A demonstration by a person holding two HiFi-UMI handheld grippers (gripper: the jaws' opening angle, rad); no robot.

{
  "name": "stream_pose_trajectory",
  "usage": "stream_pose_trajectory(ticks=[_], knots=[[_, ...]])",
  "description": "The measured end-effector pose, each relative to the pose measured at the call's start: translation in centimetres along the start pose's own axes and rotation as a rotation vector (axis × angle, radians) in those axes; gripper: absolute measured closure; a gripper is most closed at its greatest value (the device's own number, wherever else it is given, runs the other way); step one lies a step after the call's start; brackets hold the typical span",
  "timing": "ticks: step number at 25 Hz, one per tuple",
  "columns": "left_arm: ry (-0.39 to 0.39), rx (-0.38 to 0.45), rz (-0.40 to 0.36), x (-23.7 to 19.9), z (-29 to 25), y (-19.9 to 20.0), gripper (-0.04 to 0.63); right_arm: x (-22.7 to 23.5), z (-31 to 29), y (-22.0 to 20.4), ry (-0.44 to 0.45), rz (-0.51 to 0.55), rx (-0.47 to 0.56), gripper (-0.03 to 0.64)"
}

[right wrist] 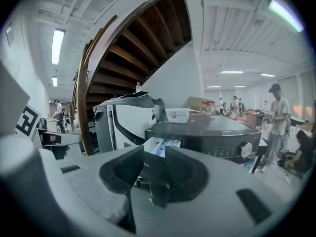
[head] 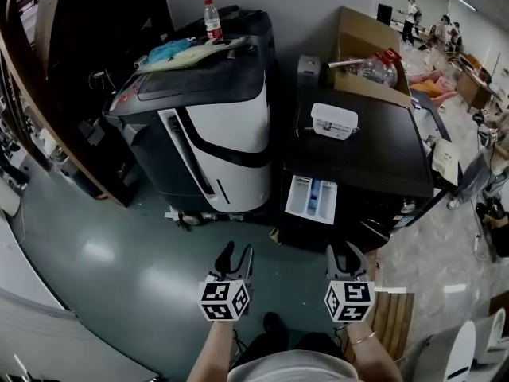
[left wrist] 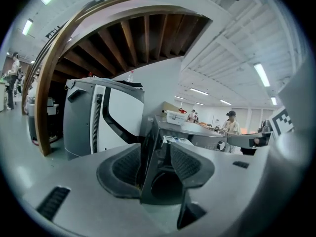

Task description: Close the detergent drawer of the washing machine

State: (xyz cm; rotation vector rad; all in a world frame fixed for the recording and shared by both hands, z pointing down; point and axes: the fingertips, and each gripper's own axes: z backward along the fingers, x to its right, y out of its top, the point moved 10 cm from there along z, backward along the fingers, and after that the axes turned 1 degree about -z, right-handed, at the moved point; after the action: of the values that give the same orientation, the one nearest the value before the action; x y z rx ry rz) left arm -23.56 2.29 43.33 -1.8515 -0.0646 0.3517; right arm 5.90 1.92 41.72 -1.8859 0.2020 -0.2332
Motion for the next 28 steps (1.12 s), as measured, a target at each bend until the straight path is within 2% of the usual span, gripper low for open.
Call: stream_pose_trajectory(ticks=[6,15,28], knots=[[-0.084,-0.029,-0.014,-0.5,-2.9,0.3,0.428,0.0,0.1,-0.6,-0.081,-0.008,-0.018,0.502],[-0.136,-0.076,-0.048,0.2,-5.6,-0.4,0.428,1.4,-0.6,-2.1,-0.156,-0.043,-0.048,0.503],[-0.175,-0.130,-0.098,1.1,-9.4,-1.0,0.428,2.7,-2.8,-3.3,-0.158,-0.082,-0.076,0.502]])
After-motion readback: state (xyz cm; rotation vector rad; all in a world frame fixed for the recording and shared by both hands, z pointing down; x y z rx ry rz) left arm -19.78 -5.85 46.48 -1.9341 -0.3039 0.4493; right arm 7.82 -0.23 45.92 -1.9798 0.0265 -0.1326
